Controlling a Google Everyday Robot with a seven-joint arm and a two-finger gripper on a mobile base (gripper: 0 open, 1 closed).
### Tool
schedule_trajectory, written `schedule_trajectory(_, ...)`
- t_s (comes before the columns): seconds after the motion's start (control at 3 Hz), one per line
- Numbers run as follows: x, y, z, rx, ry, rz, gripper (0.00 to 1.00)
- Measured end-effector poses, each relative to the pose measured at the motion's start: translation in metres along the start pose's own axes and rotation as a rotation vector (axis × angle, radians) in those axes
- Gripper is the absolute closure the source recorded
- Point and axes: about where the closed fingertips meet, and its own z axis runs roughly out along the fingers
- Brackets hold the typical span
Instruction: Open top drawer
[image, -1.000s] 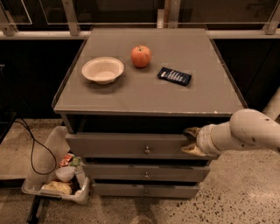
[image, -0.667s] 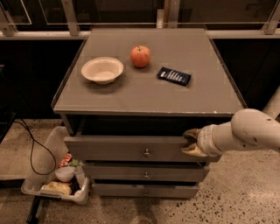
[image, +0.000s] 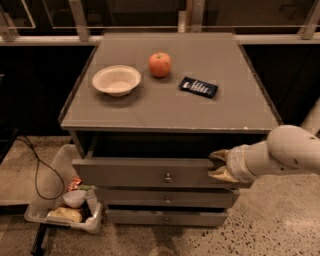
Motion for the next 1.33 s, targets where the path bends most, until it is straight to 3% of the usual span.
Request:
schedule_trajectory(1.0, 0.000, 0.001, -0.001, 0.000, 0.000, 0.000, 0.34)
schedule_trajectory(1.33, 0.008, 0.021, -0.002, -0.045, -0.040, -0.008, 0.11)
